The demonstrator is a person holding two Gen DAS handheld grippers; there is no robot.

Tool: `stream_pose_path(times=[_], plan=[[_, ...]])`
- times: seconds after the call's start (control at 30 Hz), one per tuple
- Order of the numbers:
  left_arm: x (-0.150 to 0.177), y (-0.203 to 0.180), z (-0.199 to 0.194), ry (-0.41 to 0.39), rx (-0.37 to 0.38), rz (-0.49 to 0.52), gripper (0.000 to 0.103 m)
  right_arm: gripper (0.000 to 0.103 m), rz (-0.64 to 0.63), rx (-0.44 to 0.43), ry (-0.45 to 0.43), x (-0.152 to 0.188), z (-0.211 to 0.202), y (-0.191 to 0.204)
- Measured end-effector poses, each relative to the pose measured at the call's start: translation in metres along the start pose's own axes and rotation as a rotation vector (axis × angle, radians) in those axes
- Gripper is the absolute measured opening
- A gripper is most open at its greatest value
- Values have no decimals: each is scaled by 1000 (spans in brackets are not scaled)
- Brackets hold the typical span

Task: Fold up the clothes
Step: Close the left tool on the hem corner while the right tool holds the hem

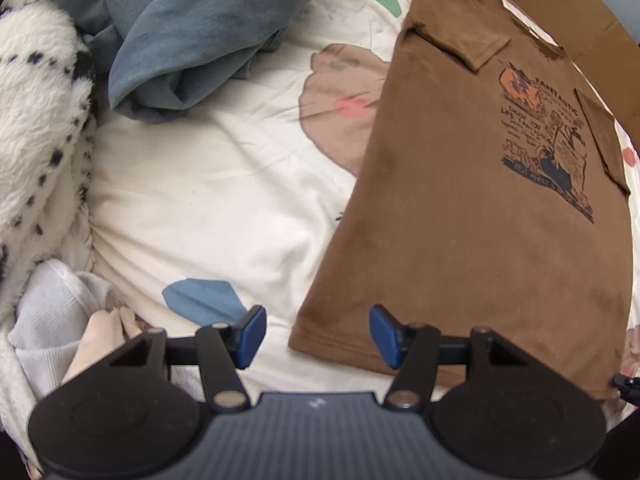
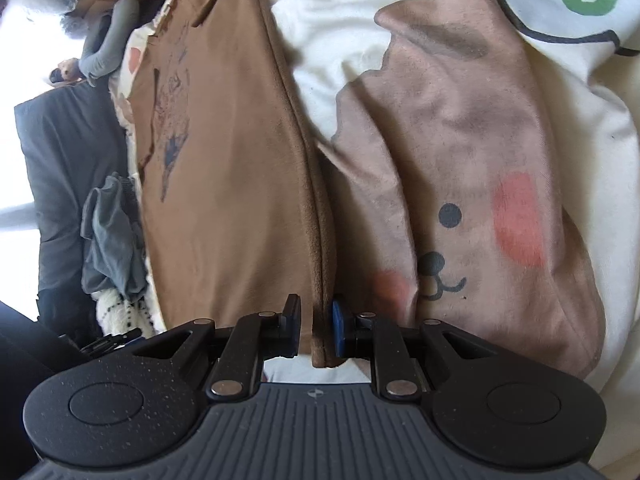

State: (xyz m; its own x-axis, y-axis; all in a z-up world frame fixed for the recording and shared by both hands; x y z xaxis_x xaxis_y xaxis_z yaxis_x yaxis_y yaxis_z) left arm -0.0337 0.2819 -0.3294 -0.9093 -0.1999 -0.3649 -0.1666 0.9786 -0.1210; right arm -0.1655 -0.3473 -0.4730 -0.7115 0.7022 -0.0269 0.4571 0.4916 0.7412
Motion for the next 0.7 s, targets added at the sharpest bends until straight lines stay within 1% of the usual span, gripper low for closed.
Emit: stream_pose_path(times=[0.2, 0.23, 0.27, 0.37, 0.43, 0.53, 0.7], plan=[[-3, 4, 4, -6, 18, -17, 60, 16, 0, 72, 12, 9, 11, -2], [-4, 4, 6, -7, 22, -18, 60, 6, -8, 87, 11, 11, 11, -1], [-4, 4, 8, -6, 25, -18, 60, 4, -22, 103, 8, 12, 11, 2], [-2, 4, 12, -4, 34, -4, 60, 3, -100, 157, -6, 14, 10, 15], [-3, 3, 13, -11, 45, 7, 60, 3, -136, 179, -11, 15, 7, 21], [-5, 4, 14, -24, 63, 24, 60, 3, -149, 205, -23, 15, 1, 22], [-4, 13, 18, -31, 73, 43, 60, 3, -184, 243, -31, 15, -3, 28]])
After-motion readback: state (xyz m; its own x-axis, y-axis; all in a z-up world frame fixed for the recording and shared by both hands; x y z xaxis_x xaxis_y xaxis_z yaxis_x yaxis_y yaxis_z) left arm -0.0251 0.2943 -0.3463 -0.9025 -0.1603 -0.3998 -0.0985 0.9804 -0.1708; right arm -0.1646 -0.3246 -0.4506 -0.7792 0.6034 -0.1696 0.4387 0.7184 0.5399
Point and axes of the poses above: each gripper's, at about its wrist camera, not at the fingertips, and z roughly the way its jaws point, y to its left, x to its underside, the point moved 1 cm from there along z, roughly the way its jaws point, and after that the axes turned 12 degrees about -y, right-handed, at the moved point
